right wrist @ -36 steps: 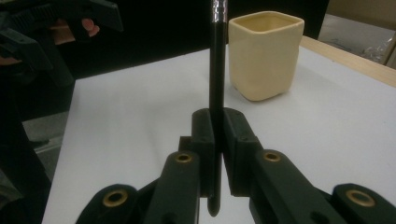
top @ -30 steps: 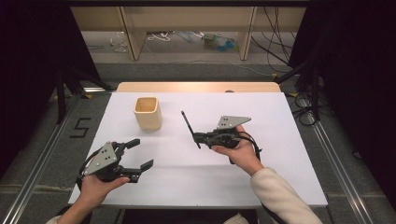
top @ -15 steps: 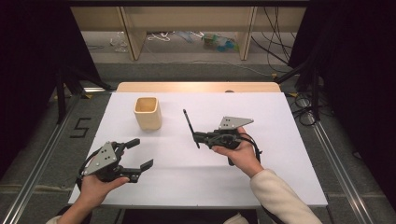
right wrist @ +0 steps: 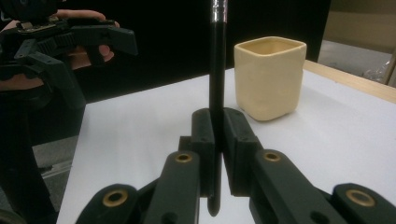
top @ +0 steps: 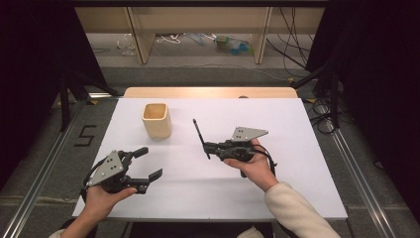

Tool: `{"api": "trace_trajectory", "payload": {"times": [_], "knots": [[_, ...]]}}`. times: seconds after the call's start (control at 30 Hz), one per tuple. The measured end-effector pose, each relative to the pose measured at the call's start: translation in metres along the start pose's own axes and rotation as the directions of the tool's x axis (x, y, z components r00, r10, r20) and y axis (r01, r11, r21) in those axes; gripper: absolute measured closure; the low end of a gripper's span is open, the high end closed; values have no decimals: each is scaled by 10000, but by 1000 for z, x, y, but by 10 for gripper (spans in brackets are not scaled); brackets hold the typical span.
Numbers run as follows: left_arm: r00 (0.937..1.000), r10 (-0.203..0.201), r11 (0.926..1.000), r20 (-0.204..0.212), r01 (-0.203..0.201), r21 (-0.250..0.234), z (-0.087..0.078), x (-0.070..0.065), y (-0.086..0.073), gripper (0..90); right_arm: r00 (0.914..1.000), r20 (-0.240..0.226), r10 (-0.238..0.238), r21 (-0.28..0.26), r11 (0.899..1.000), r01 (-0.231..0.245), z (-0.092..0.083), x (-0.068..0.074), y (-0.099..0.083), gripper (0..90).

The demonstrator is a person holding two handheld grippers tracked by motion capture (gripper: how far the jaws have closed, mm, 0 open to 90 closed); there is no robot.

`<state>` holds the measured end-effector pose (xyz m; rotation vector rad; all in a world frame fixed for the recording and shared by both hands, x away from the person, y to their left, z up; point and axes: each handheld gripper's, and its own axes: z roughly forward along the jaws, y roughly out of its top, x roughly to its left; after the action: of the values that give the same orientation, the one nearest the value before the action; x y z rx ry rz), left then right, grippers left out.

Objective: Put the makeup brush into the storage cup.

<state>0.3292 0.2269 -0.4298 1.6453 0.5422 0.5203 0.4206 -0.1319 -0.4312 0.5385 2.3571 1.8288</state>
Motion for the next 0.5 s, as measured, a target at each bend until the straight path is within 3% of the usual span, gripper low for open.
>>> {"api": "trace_trajectory", "payload": {"times": [0.2, 0.23, 0.3, 0.37, 0.43, 0.5], "knots": [[10000, -18, 10000, -15, 17, -47, 1, -1, 0, 152, 9998, -153, -148, -125, 9998, 146, 4, 4, -1, 844], [10000, -50, 10000, 23, 50, -39, 1, -1, 0, 152, 9998, -142, -130, 76, 9999, 131, 3, 5, -1, 844], [9999, -128, 9999, 40, 128, -39, 2, -2, 0, 152, 9994, -239, -253, -175, 9995, 249, 7, 6, -2, 844], [9999, -121, 9999, 56, 121, -34, 2, -3, 0, 152, 9997, -180, -152, 56, 9999, 153, 7, 8, -2, 844], [9999, -148, 9999, 67, 148, -39, 2, -3, 0, 152, 9990, -315, -318, -240, 9992, 311, 11, 8, -2, 843], [9998, -180, 9998, 68, 180, -47, 3, -3, 0, 153, 9989, -327, -321, -187, 9993, 315, 12, 10, -2, 844]]}}
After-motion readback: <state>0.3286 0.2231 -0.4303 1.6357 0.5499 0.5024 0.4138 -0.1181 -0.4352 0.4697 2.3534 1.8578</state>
